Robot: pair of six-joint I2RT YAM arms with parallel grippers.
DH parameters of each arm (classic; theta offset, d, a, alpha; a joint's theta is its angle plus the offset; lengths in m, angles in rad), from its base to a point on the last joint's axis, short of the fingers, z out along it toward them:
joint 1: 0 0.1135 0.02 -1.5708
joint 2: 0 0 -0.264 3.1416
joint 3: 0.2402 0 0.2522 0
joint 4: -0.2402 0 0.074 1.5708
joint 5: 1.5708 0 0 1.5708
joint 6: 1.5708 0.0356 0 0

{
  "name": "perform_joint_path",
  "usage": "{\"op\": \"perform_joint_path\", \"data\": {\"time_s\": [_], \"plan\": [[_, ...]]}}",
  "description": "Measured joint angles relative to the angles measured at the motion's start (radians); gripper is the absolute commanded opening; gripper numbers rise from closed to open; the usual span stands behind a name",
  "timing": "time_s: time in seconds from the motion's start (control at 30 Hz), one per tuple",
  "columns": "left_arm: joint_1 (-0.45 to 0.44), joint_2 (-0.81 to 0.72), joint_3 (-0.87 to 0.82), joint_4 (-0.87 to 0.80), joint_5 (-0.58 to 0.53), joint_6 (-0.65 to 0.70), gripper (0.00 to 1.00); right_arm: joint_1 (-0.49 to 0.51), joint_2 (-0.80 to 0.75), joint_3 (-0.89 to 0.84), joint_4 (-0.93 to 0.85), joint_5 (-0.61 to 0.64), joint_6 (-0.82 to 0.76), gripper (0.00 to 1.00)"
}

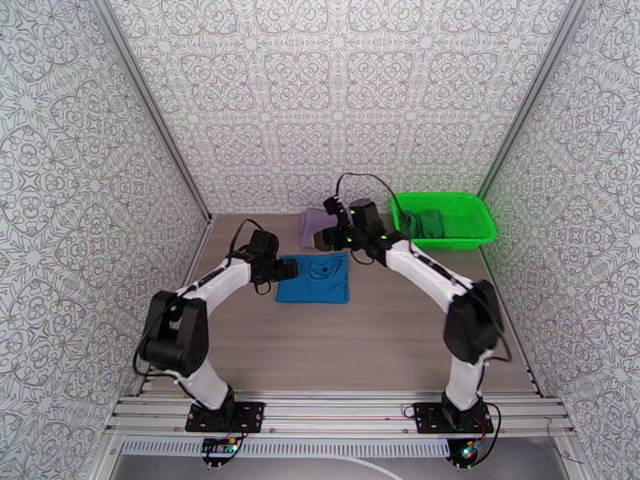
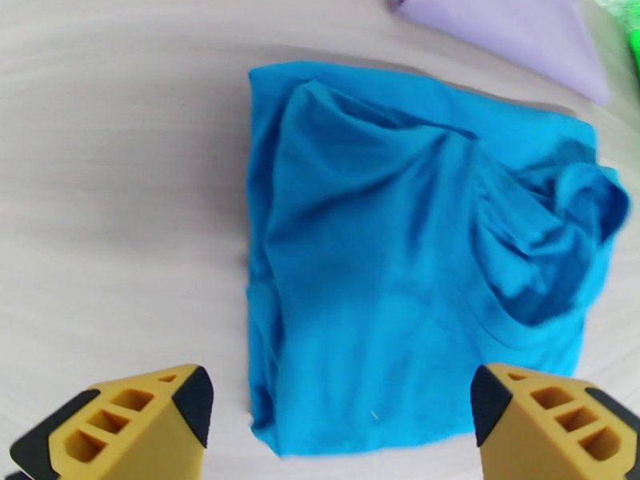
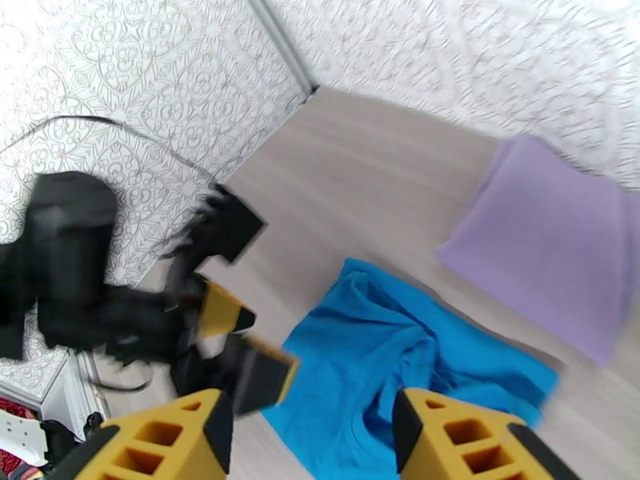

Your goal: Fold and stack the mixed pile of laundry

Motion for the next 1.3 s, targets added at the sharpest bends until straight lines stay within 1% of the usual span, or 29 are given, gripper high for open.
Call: {"op": "perform_joint_path", "data": {"time_s": [0.1, 0.27, 0.33, 0.5, 0.73, 0.83, 0.93, 1.0, 1.03, 1.07, 1.13, 1.17, 1.2, 1.23, 1.27, 1.3], "plan": [[0.013, 0.077, 0.018, -0.008, 0.028, 0.014, 0.89, 0.0, -0.016, -0.082, -0.045, 0.057, -0.008, 0.57], [0.028, 0.155, 0.061, -0.024, 0.081, 0.037, 0.89, 0.0, 0.039, -0.19, -0.148, 0.129, 0.025, 0.57], [0.032, 0.171, 0.078, -0.013, 0.109, 0.045, 0.88, 0.0, 0.065, -0.202, -0.167, 0.142, 0.047, 0.57], [0.038, 0.188, 0.093, -0.014, 0.129, 0.05, 0.82, 0.0, 0.137, -0.205, -0.179, 0.169, 0.109, 0.59], [0.037, 0.209, 0.107, -0.007, 0.134, 0.047, 0.7, 0.0, 0.259, -0.149, -0.193, 0.199, 0.156, 0.59], [0.031, 0.224, 0.118, 0.006, 0.144, 0.041, 0.61, 0.0, 0.28, -0.127, -0.167, 0.198, 0.171, 0.58], [0.014, 0.243, 0.132, 0.038, 0.155, 0.029, 0.53, -0.002, 0.288, -0.123, -0.153, 0.182, 0.19, 0.55], [0.001, 0.256, 0.141, 0.059, 0.159, 0.024, 0.46, -0.006, 0.292, -0.123, -0.139, 0.167, 0.206, 0.5], [-0.006, 0.263, 0.145, 0.071, 0.16, 0.023, 0.39, -0.006, 0.296, -0.123, -0.13, 0.163, 0.216, 0.46], [-0.012, 0.269, 0.147, 0.084, 0.164, 0.021, 0.28, -0.009, 0.298, -0.123, -0.12, 0.153, 0.222, 0.41], [-0.021, 0.282, 0.147, 0.115, 0.174, 0.015, 0.12, -0.01, 0.307, -0.123, -0.098, 0.144, 0.235, 0.27], [-0.024, 0.286, 0.147, 0.127, 0.179, 0.014, 0.0, -0.01, 0.312, -0.123, -0.087, 0.137, 0.241, 0.21], [-0.026, 0.286, 0.146, 0.138, 0.192, 0.008, 0.0, -0.01, 0.317, -0.123, -0.076, 0.133, 0.242, 0.15], [-0.029, 0.287, 0.146, 0.146, 0.197, 0.003, 0.0, -0.01, 0.319, -0.123, -0.069, 0.129, 0.243, 0.05], [-0.035, 0.287, 0.143, 0.157, 0.199, 0.003, 0.0, -0.01, 0.319, -0.124, -0.06, 0.127, 0.246, 0.0], [-0.037, 0.287, 0.14, 0.164, 0.2, 0.002, 0.0, -0.009, 0.319, -0.124, -0.056, 0.125, 0.243, 0.0]]}}
